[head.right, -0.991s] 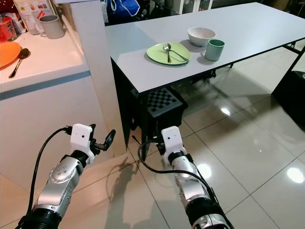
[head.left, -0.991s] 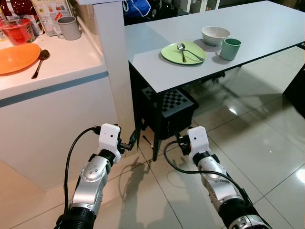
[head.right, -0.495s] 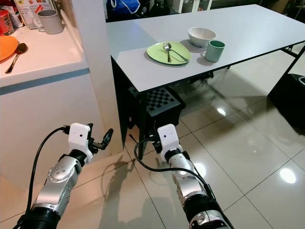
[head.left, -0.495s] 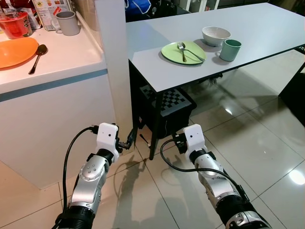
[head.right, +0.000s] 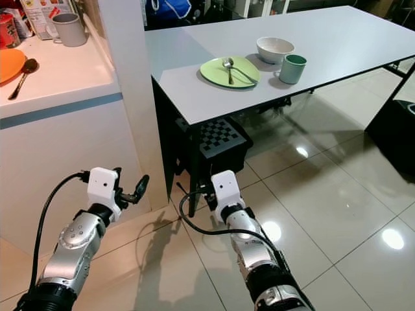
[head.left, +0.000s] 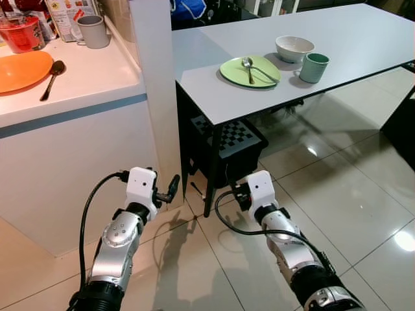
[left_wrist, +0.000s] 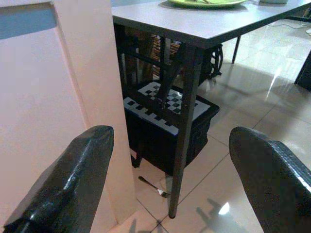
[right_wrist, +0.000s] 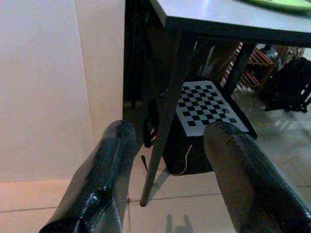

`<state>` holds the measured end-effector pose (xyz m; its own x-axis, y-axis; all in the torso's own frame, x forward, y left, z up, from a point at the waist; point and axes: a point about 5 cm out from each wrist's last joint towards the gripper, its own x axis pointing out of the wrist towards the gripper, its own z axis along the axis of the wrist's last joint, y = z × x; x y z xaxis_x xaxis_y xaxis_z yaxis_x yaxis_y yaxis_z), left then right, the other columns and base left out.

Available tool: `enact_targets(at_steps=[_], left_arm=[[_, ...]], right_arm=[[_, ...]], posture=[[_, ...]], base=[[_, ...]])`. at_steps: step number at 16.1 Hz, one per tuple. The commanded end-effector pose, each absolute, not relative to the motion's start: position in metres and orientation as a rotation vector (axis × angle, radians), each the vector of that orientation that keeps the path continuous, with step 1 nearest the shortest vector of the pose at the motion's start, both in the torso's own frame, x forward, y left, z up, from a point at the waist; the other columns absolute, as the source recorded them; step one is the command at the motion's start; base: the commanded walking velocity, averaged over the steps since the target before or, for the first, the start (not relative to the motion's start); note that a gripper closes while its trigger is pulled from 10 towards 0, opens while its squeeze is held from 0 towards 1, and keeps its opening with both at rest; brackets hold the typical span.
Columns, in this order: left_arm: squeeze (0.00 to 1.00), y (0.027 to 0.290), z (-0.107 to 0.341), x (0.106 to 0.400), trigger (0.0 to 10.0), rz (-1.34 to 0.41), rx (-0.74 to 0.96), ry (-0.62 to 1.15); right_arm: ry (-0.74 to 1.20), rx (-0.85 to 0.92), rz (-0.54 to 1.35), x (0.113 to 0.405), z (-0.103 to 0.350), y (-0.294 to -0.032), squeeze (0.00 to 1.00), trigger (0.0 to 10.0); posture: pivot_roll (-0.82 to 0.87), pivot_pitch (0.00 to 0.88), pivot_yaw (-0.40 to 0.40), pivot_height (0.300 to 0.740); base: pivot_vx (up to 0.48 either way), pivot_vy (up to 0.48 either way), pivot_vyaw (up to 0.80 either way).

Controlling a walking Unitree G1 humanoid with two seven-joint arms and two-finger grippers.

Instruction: Setting the table

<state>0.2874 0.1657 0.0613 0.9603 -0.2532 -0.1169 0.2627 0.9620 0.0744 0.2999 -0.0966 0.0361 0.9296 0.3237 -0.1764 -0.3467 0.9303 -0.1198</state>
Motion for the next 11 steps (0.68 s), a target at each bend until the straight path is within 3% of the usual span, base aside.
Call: enact_targets(at_steps=[1, 5, 11], left_arm=[[0.00, 0.1647, 0.0673, 0.2898, 10.0, -0.263, 0.102, 0.082], [0.00, 0.1649, 0.0699, 0.2915, 10.0, -0.271, 0.109, 0.068], [0.00, 0.1642, 0.0723, 0.2928, 10.0, -0.268, 0.111, 0.055]], right_arm=[[0.157, -0.151, 0.341, 0.3011, 0.0360, -0.0971, 0.00, 10.0], [0.161, -0.149, 0.338, 0.3016, 0.0354, -0.0955, 0.00, 10.0], [0.164, -0.140, 0.332, 0.3022, 0.0349, -0.0959, 0.00, 10.0]], posture=[[0.09, 0.000, -0.004, 0.740], [0.09, 0.000, 0.004, 0.740], [0.09, 0.000, 0.003, 0.740]], base=[[0.000, 0.000, 0.00], [0.000, 0.000, 0.00], [0.466, 0.000, 0.00]])
